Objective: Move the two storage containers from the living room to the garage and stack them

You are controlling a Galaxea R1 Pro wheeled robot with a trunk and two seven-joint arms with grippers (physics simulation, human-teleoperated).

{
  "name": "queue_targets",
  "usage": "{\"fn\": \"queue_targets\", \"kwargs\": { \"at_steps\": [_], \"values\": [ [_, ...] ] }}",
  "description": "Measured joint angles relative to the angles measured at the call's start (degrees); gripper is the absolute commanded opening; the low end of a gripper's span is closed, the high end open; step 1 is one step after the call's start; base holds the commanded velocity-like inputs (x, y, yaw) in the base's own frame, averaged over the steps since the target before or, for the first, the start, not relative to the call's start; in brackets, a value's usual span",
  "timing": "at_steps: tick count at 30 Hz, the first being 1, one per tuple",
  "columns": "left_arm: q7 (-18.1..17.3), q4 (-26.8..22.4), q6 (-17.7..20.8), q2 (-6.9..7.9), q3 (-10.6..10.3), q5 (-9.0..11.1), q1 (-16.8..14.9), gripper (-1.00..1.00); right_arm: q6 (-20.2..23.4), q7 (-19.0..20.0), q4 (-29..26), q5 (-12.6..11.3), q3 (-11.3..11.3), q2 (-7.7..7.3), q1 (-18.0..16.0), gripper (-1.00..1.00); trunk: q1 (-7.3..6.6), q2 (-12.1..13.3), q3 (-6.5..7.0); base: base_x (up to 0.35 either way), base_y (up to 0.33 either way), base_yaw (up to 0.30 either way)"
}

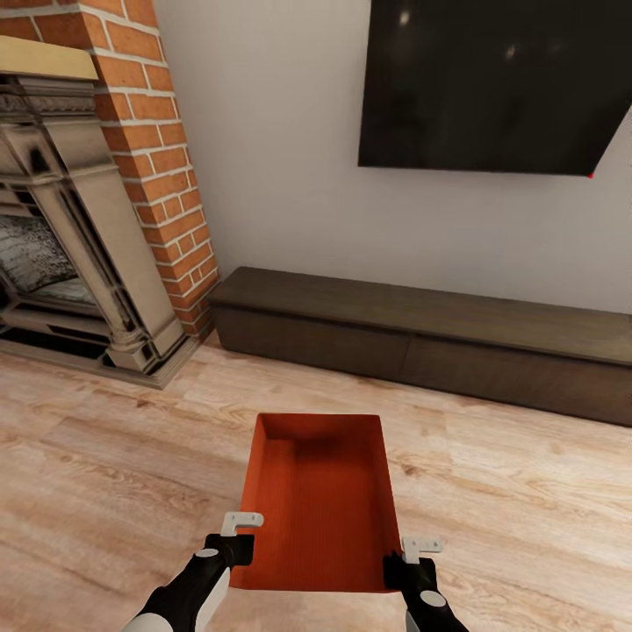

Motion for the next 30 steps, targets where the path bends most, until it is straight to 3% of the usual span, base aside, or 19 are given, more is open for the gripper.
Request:
{"fn": "queue_targets", "kwargs": {
  "at_steps": [30],
  "values": [
    [0.04, 0.01, -0.08, -0.02, -0.03, 0.02, 0.01, -1.0, -0.13, 0.02, 0.06, 0.01, -0.05, -0.01, 0.0, -1.0, 0.0, 0.0, 0.53, 0.0, 0.0, -0.017]
  ]
}}
